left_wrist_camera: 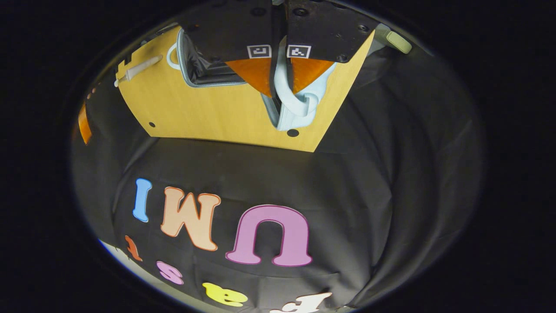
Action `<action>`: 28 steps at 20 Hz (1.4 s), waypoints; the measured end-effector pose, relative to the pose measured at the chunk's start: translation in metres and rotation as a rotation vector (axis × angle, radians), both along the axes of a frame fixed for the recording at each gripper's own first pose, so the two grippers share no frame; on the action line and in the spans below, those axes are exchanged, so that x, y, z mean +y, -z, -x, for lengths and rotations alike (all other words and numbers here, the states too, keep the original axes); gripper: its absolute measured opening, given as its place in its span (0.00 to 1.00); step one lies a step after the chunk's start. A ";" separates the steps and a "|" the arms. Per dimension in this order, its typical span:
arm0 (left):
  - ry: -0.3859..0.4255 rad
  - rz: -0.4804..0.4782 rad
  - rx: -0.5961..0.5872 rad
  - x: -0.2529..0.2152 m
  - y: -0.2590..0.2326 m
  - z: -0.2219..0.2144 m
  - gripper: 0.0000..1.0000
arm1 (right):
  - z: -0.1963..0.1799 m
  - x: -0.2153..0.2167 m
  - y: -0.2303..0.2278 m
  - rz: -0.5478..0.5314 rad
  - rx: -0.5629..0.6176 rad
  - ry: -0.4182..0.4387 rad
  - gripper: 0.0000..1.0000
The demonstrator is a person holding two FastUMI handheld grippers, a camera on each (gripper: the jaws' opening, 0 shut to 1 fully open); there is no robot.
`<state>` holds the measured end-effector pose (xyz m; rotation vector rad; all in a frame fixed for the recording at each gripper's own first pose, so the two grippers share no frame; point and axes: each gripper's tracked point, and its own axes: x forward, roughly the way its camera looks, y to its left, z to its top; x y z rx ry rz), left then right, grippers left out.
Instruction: First open the suitcase, pack the skin care products into it, and then close the suitcase.
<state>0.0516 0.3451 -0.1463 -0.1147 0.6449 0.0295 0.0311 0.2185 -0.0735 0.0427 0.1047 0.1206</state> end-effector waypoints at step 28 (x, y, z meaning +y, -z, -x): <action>-0.325 0.161 0.299 0.155 0.213 0.044 0.00 | -0.005 0.025 0.022 0.071 0.079 0.028 0.99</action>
